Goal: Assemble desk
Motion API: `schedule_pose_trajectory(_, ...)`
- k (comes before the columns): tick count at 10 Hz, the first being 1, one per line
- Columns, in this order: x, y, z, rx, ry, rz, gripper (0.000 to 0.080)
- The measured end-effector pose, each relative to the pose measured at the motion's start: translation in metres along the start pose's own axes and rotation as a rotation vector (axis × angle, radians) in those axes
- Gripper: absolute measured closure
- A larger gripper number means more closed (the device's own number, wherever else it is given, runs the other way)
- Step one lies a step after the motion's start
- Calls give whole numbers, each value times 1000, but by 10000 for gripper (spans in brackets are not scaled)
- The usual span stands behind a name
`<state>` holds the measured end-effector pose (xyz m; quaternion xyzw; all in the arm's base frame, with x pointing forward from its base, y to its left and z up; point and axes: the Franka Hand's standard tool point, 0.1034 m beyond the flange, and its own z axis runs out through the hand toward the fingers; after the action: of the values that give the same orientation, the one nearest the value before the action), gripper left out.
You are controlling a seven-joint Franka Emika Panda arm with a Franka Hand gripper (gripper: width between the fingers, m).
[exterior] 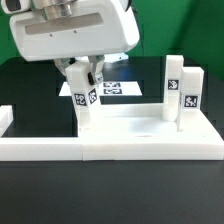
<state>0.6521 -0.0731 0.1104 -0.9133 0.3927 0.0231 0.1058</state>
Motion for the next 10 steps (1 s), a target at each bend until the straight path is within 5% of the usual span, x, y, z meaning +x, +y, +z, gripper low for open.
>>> schedule_pose_trajectory(3,-18,-11,5,0,25,450,498)
schedule_pose_trajectory(5,-17,-22,10,41,-12,808,498)
schedule_pose_trajectory(8,-17,-21,10,31,-12,677,498)
schedule_pose_trajectory(10,-21,-13,9,12,-20,224,186)
